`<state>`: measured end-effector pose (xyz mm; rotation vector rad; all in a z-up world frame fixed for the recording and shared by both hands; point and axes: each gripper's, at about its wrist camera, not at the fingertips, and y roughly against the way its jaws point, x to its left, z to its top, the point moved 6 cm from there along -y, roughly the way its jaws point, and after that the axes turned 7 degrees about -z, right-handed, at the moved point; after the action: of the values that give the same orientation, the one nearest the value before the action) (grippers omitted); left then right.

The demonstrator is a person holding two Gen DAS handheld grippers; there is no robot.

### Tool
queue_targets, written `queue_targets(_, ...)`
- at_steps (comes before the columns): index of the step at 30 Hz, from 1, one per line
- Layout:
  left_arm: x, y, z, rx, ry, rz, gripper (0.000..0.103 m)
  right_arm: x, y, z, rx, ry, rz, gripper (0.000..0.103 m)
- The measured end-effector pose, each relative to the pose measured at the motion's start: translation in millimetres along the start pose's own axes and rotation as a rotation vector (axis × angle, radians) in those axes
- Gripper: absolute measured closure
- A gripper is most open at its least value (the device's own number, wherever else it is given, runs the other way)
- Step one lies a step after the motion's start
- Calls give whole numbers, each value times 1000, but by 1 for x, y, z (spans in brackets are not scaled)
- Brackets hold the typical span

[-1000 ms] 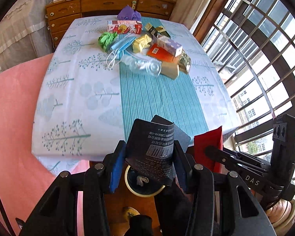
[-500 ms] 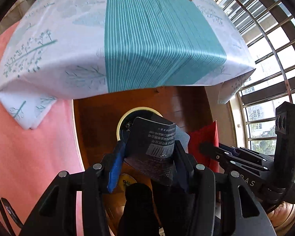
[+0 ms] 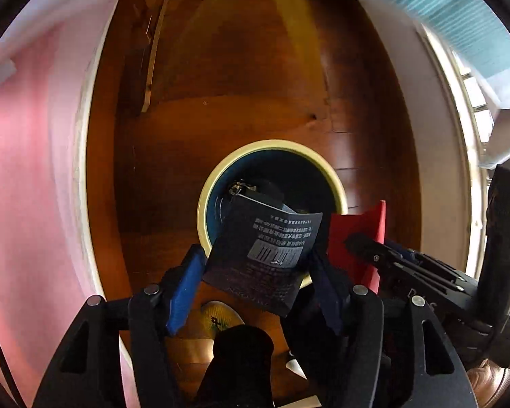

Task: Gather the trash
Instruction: 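Carry both items over the bin and open both grippers to drop them, then raise both tools back toward the table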

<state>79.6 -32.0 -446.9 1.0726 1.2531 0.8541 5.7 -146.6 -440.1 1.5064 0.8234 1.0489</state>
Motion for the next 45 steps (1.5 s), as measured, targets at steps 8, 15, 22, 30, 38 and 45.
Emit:
queue_targets(8, 14, -50, 4, -10, 4, 61, 10, -7, -49, 12, 11, 26, -68, 30)
queue_targets(15, 12, -26, 5, -68, -15, 107, 4, -6, -39, 15, -12, 24, -72, 30)
queue_targets(22, 6, 20, 0, -101, 9, 100, 4, -1, 10, 9, -25, 20, -109, 30)
queue_targets(30, -24, 113, -15, -149, -47, 120, 4, 16, 98, -3, -51, 35, -132, 30)
queue_targets(38, -50, 235, -23, -280, -88, 99, 4, 42, 209, -22, -134, 76, -126, 30)
queue_targets(45, -62, 324, -25, -419, -115, 96, 4, 64, 292, -26, -254, 110, -102, 30)
